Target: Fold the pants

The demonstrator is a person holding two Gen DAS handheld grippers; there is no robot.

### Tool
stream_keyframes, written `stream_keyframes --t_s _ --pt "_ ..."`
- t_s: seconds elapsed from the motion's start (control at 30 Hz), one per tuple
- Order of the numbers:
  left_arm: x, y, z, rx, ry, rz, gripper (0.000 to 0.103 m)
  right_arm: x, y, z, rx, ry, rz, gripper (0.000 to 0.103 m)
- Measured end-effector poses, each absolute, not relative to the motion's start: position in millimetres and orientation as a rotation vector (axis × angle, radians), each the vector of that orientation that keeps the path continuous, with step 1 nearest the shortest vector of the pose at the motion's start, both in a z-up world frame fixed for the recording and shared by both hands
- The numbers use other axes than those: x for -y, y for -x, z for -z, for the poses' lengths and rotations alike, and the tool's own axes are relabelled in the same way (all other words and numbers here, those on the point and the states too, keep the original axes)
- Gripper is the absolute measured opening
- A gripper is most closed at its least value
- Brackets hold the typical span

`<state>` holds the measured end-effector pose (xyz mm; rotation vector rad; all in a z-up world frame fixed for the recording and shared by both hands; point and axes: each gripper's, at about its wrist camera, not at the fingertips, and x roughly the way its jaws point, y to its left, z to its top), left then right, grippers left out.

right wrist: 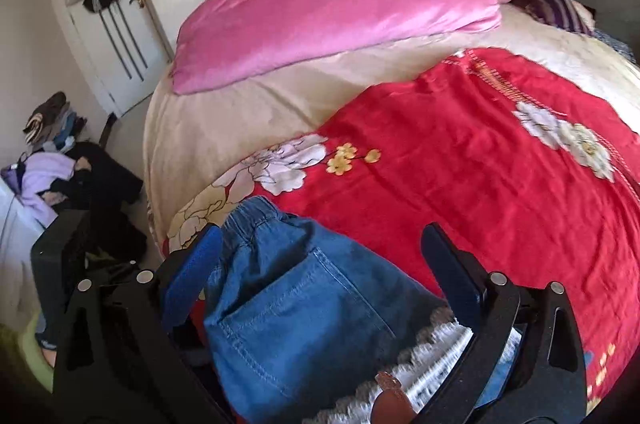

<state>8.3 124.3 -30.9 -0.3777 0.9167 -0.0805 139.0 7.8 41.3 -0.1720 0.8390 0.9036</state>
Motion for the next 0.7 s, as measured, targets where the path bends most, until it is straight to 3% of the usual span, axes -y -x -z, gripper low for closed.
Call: stream_keyframes --t_s 0.03,0.13,0.53,0.57,0.63,0.7 --pt "-123 -9 32 -0.918 0.379 0.081 0.094 -13 -141 -38 -0.849 0.186 -0.911 0.094" --pt "-125 -11 35 -0.912 0.441 0.116 0.06 -30 -145 -28 -0.879 0.23 -0.949 0.094" --pt "-125 -18 46 -0.93 0.456 0.115 0.057 -88 -151 17 -1.03 0.332 -1.088 0.092" --pt "-125 -18 47 -0.931 0.455 0.115 0.057 -91 -149 19 -1.036 0.341 -1.098 0.088" --pt "-126 -18 47 -0.93 0.458 0.118 0.058 -97 -146 28 -1.068 0.356 -1.133 0.058" --pt "-126 -18 47 -0.925 0.455 0.136 0.062 -98 -143 33 -1.068 0.384 -1.15 0.048"
